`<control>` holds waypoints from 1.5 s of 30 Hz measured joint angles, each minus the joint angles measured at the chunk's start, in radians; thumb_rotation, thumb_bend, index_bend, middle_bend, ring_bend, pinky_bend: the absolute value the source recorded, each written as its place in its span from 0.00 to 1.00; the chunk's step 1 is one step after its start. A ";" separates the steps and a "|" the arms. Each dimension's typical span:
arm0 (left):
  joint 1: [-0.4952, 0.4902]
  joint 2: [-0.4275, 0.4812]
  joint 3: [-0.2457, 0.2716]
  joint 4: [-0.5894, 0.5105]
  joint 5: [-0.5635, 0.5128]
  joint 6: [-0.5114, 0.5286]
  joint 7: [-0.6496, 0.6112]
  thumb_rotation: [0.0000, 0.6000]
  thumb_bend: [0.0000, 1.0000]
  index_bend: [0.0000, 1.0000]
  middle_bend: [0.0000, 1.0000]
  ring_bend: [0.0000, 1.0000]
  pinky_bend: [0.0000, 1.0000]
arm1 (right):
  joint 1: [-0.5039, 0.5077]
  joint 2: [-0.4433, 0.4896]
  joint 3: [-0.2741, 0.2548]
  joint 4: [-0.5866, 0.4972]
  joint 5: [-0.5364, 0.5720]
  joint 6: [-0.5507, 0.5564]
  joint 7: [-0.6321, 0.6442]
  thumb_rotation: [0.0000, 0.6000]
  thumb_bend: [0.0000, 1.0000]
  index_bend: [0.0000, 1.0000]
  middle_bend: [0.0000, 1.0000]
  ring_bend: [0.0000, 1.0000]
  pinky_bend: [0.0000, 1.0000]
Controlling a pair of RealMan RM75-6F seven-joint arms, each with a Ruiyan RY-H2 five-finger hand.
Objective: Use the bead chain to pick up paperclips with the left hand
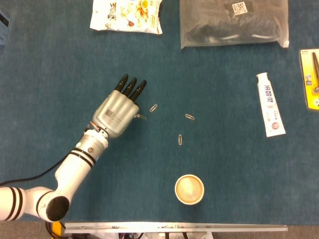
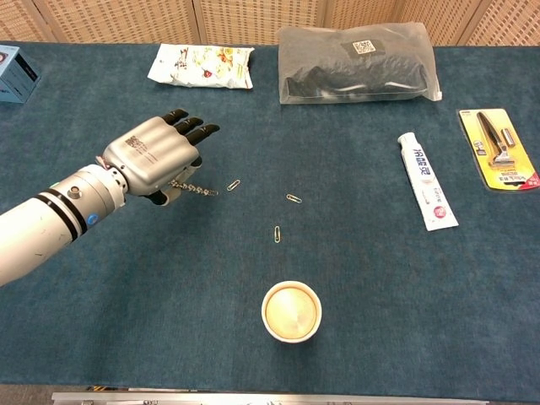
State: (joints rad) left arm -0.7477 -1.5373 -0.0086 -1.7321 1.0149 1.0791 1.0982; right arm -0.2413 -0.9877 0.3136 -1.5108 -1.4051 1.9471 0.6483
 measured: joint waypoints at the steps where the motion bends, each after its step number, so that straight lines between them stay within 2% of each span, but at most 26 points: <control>1: -0.003 -0.002 -0.001 0.004 -0.004 -0.001 -0.001 1.00 0.35 0.63 0.00 0.00 0.05 | -0.001 0.000 0.001 0.000 0.002 0.000 0.002 1.00 0.63 0.44 0.35 0.20 0.33; 15: -0.039 -0.033 -0.004 0.064 -0.048 -0.014 -0.012 1.00 0.35 0.63 0.00 0.00 0.05 | -0.003 0.001 0.005 0.003 0.009 -0.007 0.009 1.00 0.63 0.44 0.35 0.20 0.33; 45: -0.096 -0.089 -0.016 0.121 -0.088 -0.023 -0.049 1.00 0.35 0.63 0.00 0.00 0.05 | -0.006 0.000 0.008 0.006 0.011 -0.008 0.017 1.00 0.63 0.44 0.35 0.20 0.33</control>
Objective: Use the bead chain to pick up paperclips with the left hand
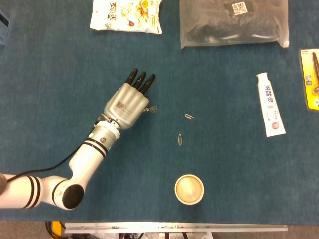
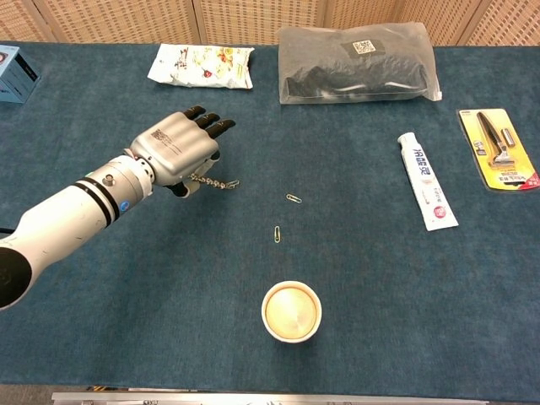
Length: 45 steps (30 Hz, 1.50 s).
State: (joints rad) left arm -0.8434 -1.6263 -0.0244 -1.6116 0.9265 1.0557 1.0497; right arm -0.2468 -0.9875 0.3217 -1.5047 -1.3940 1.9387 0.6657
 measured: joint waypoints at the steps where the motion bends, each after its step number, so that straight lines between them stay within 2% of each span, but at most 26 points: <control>1: -0.001 -0.001 0.001 0.002 -0.001 -0.001 0.000 1.00 0.35 0.63 0.00 0.00 0.05 | 0.000 0.000 0.000 0.001 0.000 0.000 0.001 1.00 0.63 0.44 0.36 0.20 0.33; 13: -0.006 0.005 0.010 -0.010 -0.002 0.017 -0.003 1.00 0.35 0.63 0.00 0.00 0.05 | 0.003 0.000 0.000 0.005 0.001 -0.010 0.006 1.00 0.63 0.44 0.35 0.20 0.33; 22: 0.013 0.071 0.020 -0.085 0.014 0.087 0.011 1.00 0.35 0.63 0.00 0.00 0.05 | 0.011 0.000 -0.005 0.012 -0.003 -0.029 0.003 1.00 0.63 0.44 0.36 0.20 0.33; 36: 0.120 0.219 0.067 -0.155 -0.007 0.197 -0.024 1.00 0.35 0.63 0.00 0.00 0.05 | 0.012 0.003 -0.015 0.006 -0.017 -0.027 -0.005 1.00 0.63 0.44 0.35 0.20 0.33; 45: 0.190 0.244 0.090 -0.120 -0.022 0.211 -0.106 1.00 0.35 0.63 0.00 0.00 0.05 | 0.023 0.001 -0.023 -0.003 -0.029 -0.035 -0.042 1.00 0.63 0.44 0.36 0.20 0.33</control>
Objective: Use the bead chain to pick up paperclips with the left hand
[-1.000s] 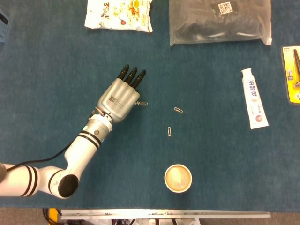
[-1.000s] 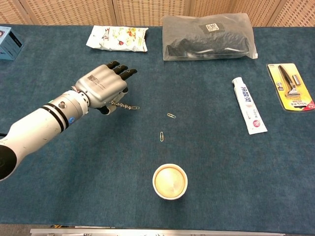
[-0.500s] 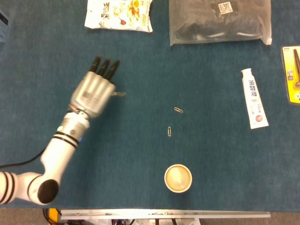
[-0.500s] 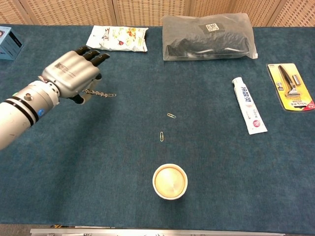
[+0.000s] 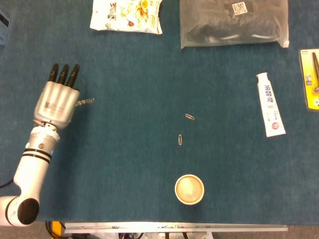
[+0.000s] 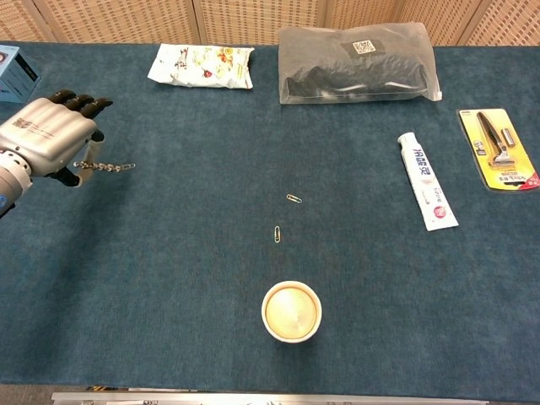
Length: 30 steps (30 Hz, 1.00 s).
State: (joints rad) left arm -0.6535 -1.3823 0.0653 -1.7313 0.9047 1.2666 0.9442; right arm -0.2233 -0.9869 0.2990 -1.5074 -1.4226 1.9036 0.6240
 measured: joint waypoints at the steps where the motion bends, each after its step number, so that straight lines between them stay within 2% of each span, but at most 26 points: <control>1: 0.004 0.000 0.000 0.006 -0.001 0.000 -0.008 1.00 0.35 0.63 0.00 0.00 0.05 | 0.002 0.000 -0.001 -0.002 -0.002 -0.001 -0.006 1.00 0.63 0.44 0.36 0.20 0.33; 19: 0.063 -0.011 -0.011 0.058 0.002 -0.018 -0.062 1.00 0.35 0.60 0.00 0.00 0.05 | 0.008 -0.004 -0.008 -0.004 -0.007 0.001 -0.019 1.00 0.63 0.44 0.35 0.20 0.33; 30: 0.090 -0.007 -0.015 0.063 0.007 -0.017 -0.071 1.00 0.35 0.38 0.00 0.00 0.05 | 0.012 -0.004 -0.012 -0.008 -0.009 -0.001 -0.025 1.00 0.63 0.44 0.36 0.20 0.33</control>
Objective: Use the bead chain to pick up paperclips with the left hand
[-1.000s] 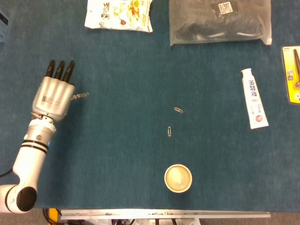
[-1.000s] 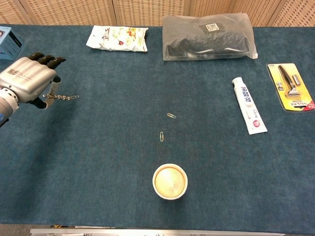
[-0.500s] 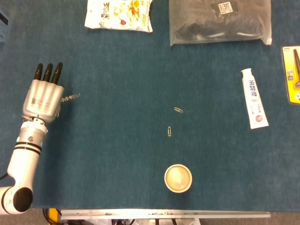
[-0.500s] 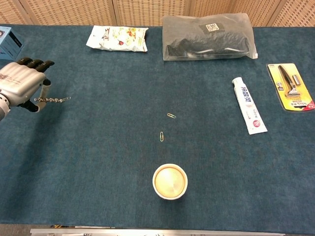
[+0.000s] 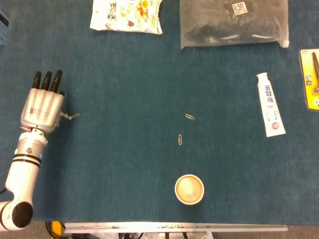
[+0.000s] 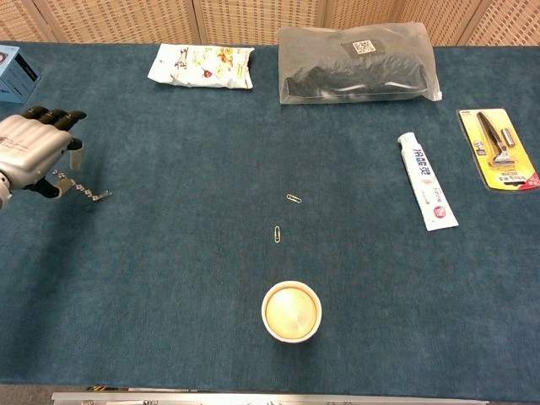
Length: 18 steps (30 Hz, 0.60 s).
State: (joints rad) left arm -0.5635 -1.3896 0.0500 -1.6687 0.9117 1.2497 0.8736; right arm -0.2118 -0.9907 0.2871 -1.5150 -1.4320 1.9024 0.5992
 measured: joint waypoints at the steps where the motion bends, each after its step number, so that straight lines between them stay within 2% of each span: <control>1: 0.002 0.001 -0.001 0.000 0.000 0.000 -0.001 1.00 0.35 0.36 0.00 0.00 0.05 | 0.001 0.000 0.000 0.000 -0.001 0.000 -0.001 1.00 0.63 0.44 0.36 0.20 0.33; 6: 0.015 0.009 -0.003 -0.009 0.003 0.009 -0.007 1.00 0.35 0.23 0.00 0.00 0.05 | 0.003 -0.001 -0.003 -0.001 -0.004 -0.002 -0.009 1.00 0.63 0.44 0.36 0.20 0.33; 9: 0.026 0.020 -0.007 -0.025 0.012 0.025 -0.020 1.00 0.35 0.20 0.00 0.00 0.05 | 0.005 -0.002 -0.006 -0.002 -0.008 -0.002 -0.014 1.00 0.63 0.44 0.35 0.20 0.33; 13: 0.047 0.048 -0.015 -0.060 0.045 0.060 -0.059 1.00 0.35 0.23 0.00 0.00 0.06 | 0.009 -0.003 -0.010 -0.005 -0.016 -0.004 -0.027 1.00 0.63 0.44 0.36 0.20 0.33; 18: 0.076 0.098 -0.015 -0.101 0.135 0.108 -0.123 1.00 0.35 0.33 0.03 0.00 0.07 | 0.018 -0.007 -0.017 -0.009 -0.028 -0.010 -0.057 1.00 0.63 0.44 0.35 0.20 0.33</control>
State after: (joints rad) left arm -0.4871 -1.2915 0.0348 -1.7700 1.0469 1.3579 0.7508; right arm -0.1939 -0.9974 0.2697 -1.5245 -1.4598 1.8926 0.5420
